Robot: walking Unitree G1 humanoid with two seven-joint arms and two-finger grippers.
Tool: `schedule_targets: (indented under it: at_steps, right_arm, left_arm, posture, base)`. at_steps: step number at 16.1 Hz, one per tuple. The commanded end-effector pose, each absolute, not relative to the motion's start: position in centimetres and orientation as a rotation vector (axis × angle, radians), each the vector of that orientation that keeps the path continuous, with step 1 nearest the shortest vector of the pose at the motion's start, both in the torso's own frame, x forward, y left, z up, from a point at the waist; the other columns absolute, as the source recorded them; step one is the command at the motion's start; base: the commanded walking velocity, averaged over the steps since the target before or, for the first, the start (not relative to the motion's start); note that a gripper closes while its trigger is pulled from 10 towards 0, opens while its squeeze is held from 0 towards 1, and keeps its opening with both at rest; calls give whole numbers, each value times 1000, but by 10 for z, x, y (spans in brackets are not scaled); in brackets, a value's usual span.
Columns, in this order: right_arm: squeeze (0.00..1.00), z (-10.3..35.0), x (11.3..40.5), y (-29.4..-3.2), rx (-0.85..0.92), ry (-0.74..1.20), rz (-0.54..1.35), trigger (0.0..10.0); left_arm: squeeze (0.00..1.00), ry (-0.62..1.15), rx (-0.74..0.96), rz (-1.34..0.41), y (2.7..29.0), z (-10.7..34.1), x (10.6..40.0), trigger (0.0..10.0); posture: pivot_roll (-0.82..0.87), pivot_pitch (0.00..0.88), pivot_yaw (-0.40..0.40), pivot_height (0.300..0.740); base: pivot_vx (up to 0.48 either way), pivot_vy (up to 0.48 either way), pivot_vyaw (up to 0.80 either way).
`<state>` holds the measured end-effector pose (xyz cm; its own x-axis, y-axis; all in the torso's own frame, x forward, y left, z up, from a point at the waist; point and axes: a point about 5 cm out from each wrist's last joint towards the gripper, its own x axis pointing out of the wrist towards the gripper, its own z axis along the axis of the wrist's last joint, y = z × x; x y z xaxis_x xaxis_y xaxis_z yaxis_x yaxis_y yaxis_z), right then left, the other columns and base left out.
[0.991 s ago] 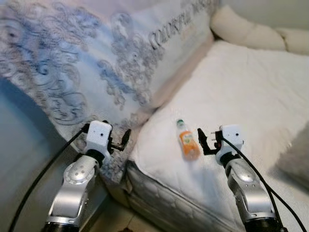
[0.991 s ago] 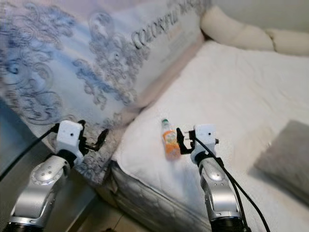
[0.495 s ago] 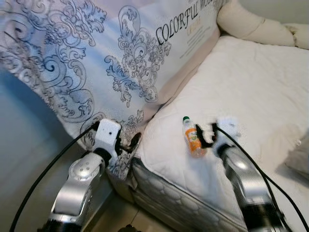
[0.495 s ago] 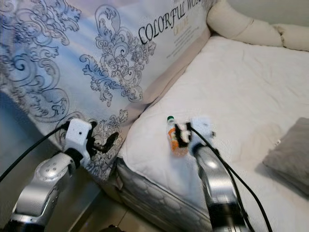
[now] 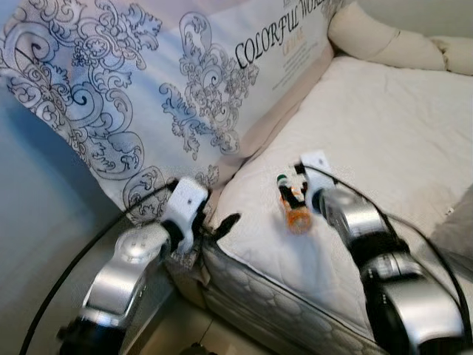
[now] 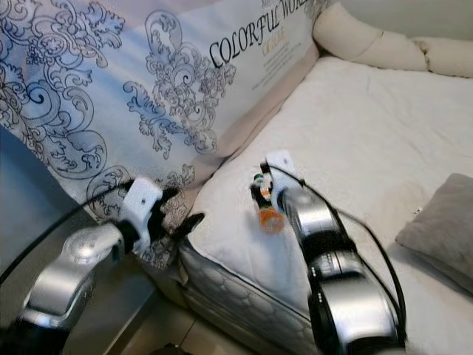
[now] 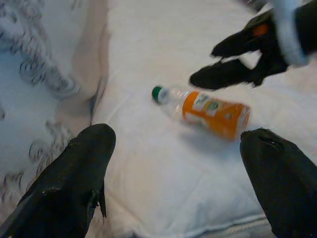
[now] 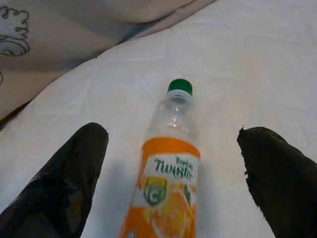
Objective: Clean up the room
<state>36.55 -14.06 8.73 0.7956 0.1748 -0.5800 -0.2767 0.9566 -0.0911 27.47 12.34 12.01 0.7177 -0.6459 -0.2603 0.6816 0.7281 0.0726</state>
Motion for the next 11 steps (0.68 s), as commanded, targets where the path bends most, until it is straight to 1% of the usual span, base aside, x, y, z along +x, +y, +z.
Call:
schedule_targets:
  at_steps: [1, 3, 4, 7, 10, 11]
  right_arm:
    - [0, 85, 366, -139, -192, 639, 233, 10000]
    - [0, 80, 366, -137, -205, 725, 221, 10000]
    - [0, 78, 366, -137, -231, 726, 220, 10000]
    - [0, 71, 362, -141, -259, 755, 181, 10000]
    - [0, 58, 353, -143, -260, 827, 170, 10000]
    - [0, 55, 350, -145, -264, 843, 164, 8392]
  left_arm:
    - [0, 245, 175, -772, 123, 120, 277, 10000]
    - [0, 269, 221, -856, 119, 120, 276, 10000]
    - [0, 278, 226, -877, 118, 120, 275, 10000]
    - [0, 294, 251, -912, 117, 117, 266, 10000]
    - [0, 325, 252, -917, 124, 113, 256, 10000]
    - [0, 328, 256, -913, 125, 113, 255, 10000]
  posture:
    - [71, 0, 75, 740]
    - [88, 0, 66, 740]
    - [97, 0, 65, 740]
    - [124, 0, 60, 740]
    - [129, 14, 60, 740]
    - [135, 12, 58, 740]
  base:
    - [0, 0, 0]
    - [0, 0, 0]
    - [0, 0, 0]
    - [0, 0, 0]
    - [0, 0, 0]
    - [0, 0, 0]
